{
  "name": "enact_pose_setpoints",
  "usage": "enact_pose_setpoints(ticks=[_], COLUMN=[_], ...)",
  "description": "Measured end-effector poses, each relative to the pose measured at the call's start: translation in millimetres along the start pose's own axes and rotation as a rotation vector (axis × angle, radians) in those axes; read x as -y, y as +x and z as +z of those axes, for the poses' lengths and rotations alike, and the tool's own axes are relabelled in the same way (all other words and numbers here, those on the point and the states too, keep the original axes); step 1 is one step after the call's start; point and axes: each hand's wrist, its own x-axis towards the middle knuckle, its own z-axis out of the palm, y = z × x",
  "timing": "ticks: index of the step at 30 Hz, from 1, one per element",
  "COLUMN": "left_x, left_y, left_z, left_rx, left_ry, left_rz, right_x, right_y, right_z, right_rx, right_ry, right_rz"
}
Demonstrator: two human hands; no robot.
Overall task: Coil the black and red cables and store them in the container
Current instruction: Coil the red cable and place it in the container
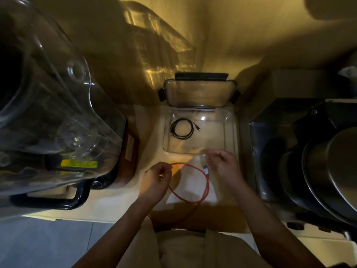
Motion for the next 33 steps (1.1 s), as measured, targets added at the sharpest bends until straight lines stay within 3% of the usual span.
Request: enact_pose_setpoints(ticks=[9,16,21,26,33], left_x=[25.8,26.9,35.9,41.6,51.6], left_y=[-42.8,-58.3,-67.9,-70.2,-75.1], left_z=[21.1,29.4,44.9,61.7,68.8], left_rx=[0.195,0.342,0.422,0.404,0.451], left_ry=[0.098,0.129,0.223,0.477,0.617], left_rz=[0.003,-0.009,0.022,0.118,0.113], right_x=[-38.4,-75.0,-90.1,-100.2,-103.3], right_y=[-26.0,-37.5,-50.9,-56.8,-58.5], right_z=[-16.2,-16.3,-12.7,-3.1,0.5], right_rx=[0.009,0.115,0.169,0.213,0.227], right_ry=[-0.014,-0.275,-0.559,-0.861,-1.011], right_rz=[0.127,0.105,-0.067,-0.194,-0.278])
